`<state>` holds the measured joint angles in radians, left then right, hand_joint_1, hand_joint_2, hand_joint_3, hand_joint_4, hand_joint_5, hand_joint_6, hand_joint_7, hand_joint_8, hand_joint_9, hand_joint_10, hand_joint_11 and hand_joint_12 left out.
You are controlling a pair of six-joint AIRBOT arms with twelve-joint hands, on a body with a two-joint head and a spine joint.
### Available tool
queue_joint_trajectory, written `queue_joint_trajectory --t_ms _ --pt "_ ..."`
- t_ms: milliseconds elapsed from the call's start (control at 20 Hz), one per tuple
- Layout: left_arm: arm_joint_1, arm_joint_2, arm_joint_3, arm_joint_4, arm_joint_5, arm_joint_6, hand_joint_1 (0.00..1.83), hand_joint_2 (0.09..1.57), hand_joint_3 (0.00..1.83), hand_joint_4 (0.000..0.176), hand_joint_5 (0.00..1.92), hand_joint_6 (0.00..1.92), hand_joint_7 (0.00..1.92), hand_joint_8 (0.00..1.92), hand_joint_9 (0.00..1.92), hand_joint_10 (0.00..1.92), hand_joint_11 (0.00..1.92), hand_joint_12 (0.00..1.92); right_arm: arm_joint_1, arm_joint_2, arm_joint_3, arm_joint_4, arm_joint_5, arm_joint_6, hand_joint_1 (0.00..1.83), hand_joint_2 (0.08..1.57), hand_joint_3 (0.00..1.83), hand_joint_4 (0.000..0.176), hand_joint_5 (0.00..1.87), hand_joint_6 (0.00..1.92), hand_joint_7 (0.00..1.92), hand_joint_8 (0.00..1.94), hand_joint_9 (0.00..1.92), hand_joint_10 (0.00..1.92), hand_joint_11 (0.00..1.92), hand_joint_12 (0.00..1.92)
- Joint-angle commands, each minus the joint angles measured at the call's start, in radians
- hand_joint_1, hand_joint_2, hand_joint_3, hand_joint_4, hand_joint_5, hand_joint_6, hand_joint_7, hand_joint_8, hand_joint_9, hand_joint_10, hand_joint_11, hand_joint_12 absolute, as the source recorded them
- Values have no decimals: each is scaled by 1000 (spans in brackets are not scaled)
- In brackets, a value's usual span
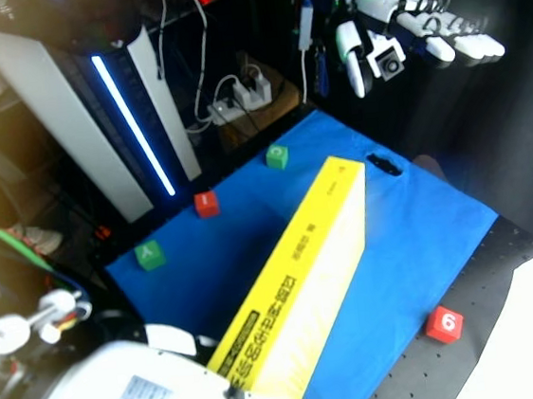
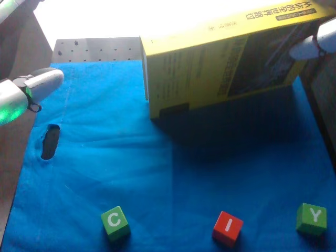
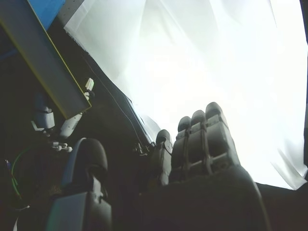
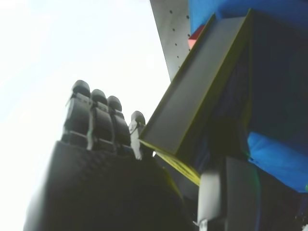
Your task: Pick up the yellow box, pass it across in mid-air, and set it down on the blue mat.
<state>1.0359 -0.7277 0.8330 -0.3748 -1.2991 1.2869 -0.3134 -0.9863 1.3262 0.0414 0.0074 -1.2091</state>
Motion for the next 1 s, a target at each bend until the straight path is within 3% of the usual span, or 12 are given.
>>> queue_joint_trajectory --t_ms 0,100,250,450,500,600,650,700,750,800,900,950 --pt "-6 -3 2 11 -127 -1 498 1249 0 166 0 0 0 0 0 0 0 0 20 1 2 -1 105 -2 456 1009 0 122 0 0 0 0 0 0 0 0" --pt "-5 -3 2 11 -128 -1 495 1247 0 160 0 0 0 0 0 0 0 0 25 1 -9 -1 105 -3 446 991 0 130 0 0 0 0 0 0 0 0" --pt "-3 -4 2 10 -130 -1 476 1238 0 166 0 0 0 0 0 0 0 0 30 2 -14 -2 109 -3 511 976 0 171 0 0 0 0 0 0 0 0" --pt "4 -4 2 6 -134 -1 487 1236 0 161 0 0 0 0 0 0 0 0 48 5 -32 -8 124 -3 545 987 0 174 0 0 0 0 0 0 11 5" --pt "4 -5 2 6 -136 -1 475 1234 0 155 0 0 0 0 0 0 0 0 53 7 -33 -9 124 -3 524 944 33 145 0 0 0 0 0 0 1 619" --pt "6 -5 1 5 -136 -1 488 1231 0 160 0 0 0 0 0 0 0 0 59 12 -37 -10 125 -3 517 985 18 129 0 0 0 0 0 0 0 877" --pt "6 -5 1 5 -136 -1 492 1236 0 160 0 0 0 0 0 0 0 0 63 17 -41 -13 127 -3 540 1007 7 108 0 0 0 0 0 0 0 851" --pt "7 -5 1 4 -138 -1 487 1235 0 159 0 0 0 0 0 0 0 0 68 24 -50 -18 132 -3 514 1025 2 104 0 0 0 0 0 0 0 650" --pt "7 -5 1 3 -139 -1 461 1230 0 166 0 0 0 0 0 0 0 0 71 31 -57 -20 138 -3 497 1037 1 124 0 0 0 0 0 0 0 320" --pt "7 -5 0 3 -139 -1 447 1226 0 169 0 0 0 0 0 0 0 0 74 39 -67 -28 142 -3 523 1062 6 102 0 0 0 0 0 0 0 63" --pt "9 -5 0 2 -140 -1 455 1218 0 169 0 0 0 0 0 0 0 0 79 57 -88 -46 152 -3 560 1067 4 81 0 0 0 0 0 0 0 2" --pt "9 -5 0 2 -140 -1 450 1219 0 162 0 0 0 0 0 0 0 0 79 69 -101 -49 165 -3 558 1064 3 85 0 0 0 0 0 0 0 0"
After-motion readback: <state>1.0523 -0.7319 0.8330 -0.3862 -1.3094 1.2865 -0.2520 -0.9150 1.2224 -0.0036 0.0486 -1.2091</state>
